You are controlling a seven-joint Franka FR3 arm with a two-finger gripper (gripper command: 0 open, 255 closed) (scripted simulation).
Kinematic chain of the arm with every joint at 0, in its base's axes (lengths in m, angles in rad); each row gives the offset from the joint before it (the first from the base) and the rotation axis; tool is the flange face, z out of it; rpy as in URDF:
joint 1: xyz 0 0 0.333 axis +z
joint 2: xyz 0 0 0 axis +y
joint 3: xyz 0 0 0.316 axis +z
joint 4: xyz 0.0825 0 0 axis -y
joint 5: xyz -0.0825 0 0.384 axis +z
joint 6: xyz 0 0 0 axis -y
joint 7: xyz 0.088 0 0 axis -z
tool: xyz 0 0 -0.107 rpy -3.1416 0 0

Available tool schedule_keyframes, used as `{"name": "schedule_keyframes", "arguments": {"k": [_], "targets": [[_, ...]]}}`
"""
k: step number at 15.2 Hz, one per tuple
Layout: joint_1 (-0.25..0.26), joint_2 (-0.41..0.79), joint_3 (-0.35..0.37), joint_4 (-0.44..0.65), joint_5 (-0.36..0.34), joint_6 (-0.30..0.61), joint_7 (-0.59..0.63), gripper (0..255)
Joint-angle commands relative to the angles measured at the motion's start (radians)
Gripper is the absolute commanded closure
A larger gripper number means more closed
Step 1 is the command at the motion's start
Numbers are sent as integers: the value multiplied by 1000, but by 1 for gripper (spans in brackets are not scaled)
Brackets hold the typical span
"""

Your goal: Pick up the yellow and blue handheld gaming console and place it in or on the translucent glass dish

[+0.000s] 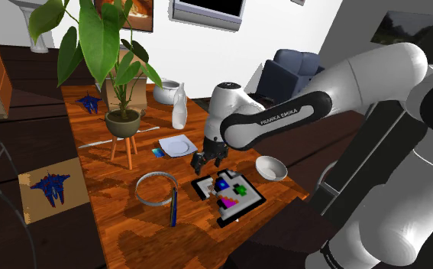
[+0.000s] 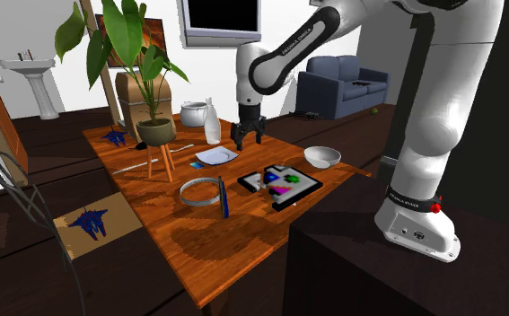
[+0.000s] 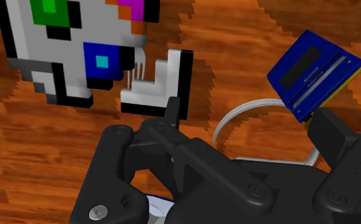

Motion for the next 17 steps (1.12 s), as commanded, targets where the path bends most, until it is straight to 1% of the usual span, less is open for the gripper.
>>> {"name": "schedule_keyframes", "arguments": {"k": [1, 6, 11, 17], "targets": [[14, 81, 10, 48, -43, 26, 51, 0], [68, 280, 4, 191, -146, 60, 155, 0], [139, 478, -24, 367, -224, 62, 231, 0], [149, 531, -40, 373, -244, 108, 244, 0]]}}
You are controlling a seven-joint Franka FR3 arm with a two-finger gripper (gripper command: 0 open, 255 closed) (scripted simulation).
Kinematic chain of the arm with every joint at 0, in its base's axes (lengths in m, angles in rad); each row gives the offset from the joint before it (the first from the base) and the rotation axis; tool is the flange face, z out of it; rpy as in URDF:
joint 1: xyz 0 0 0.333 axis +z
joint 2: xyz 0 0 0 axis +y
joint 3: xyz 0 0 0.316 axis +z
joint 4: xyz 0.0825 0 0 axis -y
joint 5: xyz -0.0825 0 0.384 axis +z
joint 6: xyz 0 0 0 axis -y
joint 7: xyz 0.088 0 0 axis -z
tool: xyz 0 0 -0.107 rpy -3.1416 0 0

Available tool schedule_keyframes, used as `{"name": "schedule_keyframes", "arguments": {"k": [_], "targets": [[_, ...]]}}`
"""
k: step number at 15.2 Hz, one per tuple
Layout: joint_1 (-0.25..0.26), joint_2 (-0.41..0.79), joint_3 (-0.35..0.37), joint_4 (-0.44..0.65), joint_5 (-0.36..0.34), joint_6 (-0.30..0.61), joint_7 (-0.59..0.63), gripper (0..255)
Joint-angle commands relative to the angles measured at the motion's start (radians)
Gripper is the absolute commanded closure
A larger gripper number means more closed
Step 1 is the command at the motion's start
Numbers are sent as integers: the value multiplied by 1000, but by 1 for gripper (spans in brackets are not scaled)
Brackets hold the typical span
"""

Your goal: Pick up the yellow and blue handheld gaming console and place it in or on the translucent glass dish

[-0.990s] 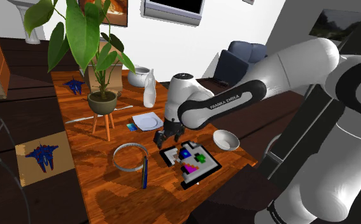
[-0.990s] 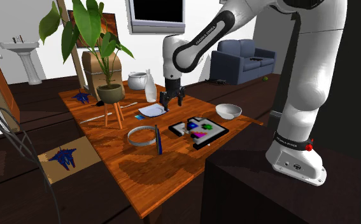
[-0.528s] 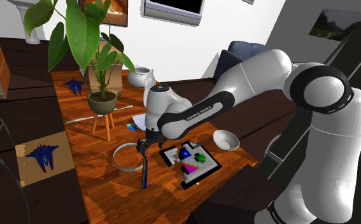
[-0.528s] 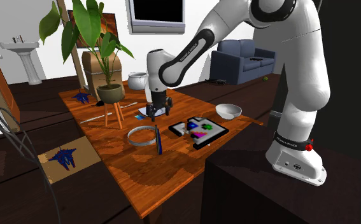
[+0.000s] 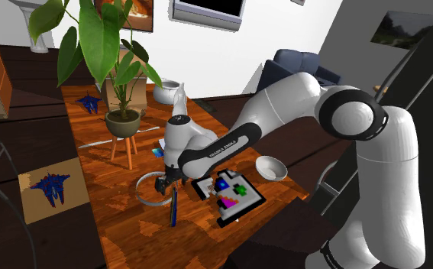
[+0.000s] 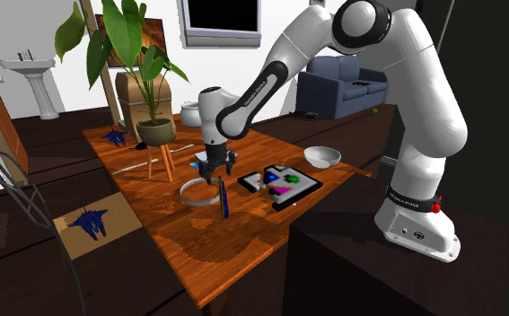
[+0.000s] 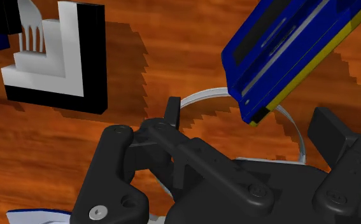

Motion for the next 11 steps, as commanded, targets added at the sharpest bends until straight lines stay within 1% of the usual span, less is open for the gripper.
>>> {"name": "schedule_keyframes", "arguments": {"k": [1, 2, 10, 11], "targets": [[4, 19, -6, -2, -8, 21, 6, 0], [6, 35, -11, 0, -14, 35, 10, 0], [6, 35, -11, 0, -14, 35, 10, 0], [6, 35, -11, 0, -14, 35, 10, 255]]}}
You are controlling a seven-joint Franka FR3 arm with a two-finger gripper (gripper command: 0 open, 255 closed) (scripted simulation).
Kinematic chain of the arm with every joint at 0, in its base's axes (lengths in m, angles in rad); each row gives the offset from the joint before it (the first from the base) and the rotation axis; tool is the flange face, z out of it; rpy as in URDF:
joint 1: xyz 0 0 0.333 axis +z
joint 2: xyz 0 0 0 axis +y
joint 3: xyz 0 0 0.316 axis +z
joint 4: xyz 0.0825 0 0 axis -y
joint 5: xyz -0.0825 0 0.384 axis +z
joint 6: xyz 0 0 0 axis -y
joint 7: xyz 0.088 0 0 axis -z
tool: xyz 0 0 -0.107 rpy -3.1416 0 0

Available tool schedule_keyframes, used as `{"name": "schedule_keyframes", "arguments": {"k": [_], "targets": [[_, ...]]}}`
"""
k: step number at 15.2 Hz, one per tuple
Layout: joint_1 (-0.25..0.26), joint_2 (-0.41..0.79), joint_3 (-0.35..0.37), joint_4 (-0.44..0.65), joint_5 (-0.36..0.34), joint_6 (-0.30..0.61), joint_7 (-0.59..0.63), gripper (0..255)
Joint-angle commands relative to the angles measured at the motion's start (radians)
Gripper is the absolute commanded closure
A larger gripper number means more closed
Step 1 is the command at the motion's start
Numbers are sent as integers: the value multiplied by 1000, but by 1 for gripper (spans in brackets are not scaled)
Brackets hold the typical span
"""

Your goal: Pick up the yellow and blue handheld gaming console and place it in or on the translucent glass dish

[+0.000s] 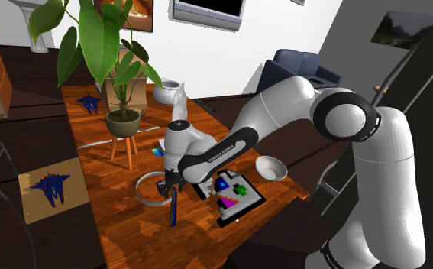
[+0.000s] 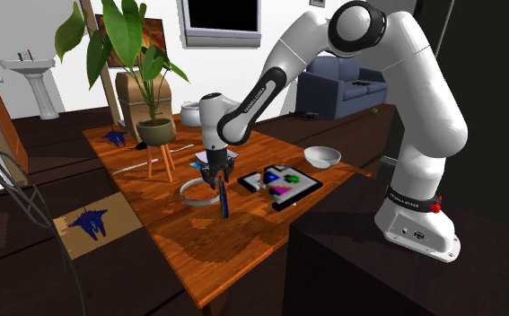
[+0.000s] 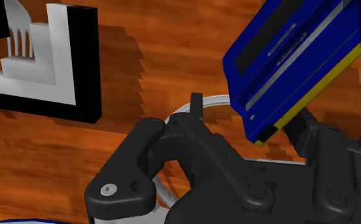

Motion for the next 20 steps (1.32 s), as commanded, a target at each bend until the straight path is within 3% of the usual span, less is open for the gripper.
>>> {"name": "schedule_keyframes", "arguments": {"k": [1, 9, 20], "targets": [[0, 0, 0, 0, 0, 0, 0, 255], [0, 0, 0, 0, 0, 0, 0, 255], [-21, -106, 30, -1, 42, -102, -32, 255]]}}
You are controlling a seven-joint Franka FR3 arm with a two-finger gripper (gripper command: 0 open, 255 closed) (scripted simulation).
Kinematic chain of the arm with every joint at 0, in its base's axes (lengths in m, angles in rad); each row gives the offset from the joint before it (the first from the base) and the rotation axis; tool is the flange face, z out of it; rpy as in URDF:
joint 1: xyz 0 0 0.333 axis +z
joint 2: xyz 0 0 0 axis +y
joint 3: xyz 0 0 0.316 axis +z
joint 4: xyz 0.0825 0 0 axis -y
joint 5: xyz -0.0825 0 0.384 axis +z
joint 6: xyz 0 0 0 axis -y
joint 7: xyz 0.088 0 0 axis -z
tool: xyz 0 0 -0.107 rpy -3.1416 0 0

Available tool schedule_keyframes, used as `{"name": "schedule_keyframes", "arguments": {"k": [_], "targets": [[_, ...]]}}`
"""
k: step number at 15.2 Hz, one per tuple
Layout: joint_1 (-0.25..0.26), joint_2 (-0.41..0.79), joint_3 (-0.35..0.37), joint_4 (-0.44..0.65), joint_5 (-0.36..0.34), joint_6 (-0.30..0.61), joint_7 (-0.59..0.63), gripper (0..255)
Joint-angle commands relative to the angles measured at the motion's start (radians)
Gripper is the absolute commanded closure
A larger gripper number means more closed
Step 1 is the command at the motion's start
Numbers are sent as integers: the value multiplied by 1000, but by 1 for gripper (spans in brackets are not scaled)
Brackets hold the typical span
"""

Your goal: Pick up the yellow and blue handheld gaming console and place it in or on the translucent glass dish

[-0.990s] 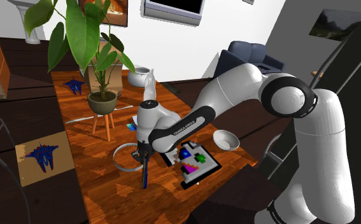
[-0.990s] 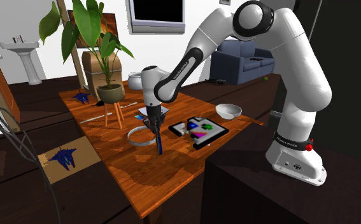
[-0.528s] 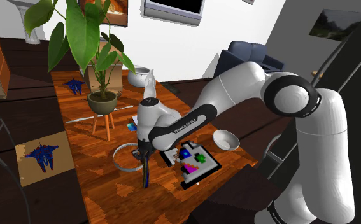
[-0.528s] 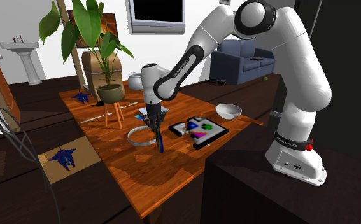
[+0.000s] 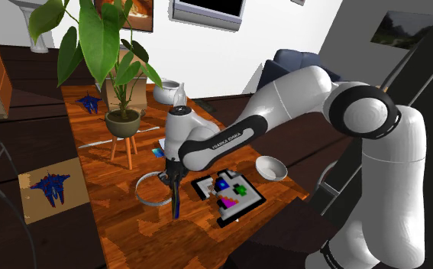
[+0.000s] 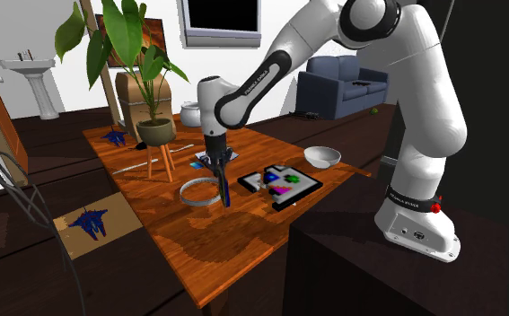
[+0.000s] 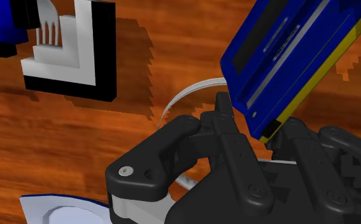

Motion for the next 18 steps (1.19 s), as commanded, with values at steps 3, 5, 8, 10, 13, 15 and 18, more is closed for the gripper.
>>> {"name": "schedule_keyframes", "arguments": {"k": [3, 5, 8, 10, 13, 15, 18], "targets": [[-9, -37, 9, 5, 16, -40, -15, 255], [-11, -54, 13, 9, 24, -60, -20, 255], [-15, -77, 19, 16, 35, -90, -29, 255], [-19, -24, 10, 115, 31, -136, -53, 255], [-22, 63, -3, 280, 26, -211, -90, 255], [-21, 129, -12, 404, 23, -268, -115, 255], [-14, 247, -25, 625, 19, -369, -154, 255]]}}
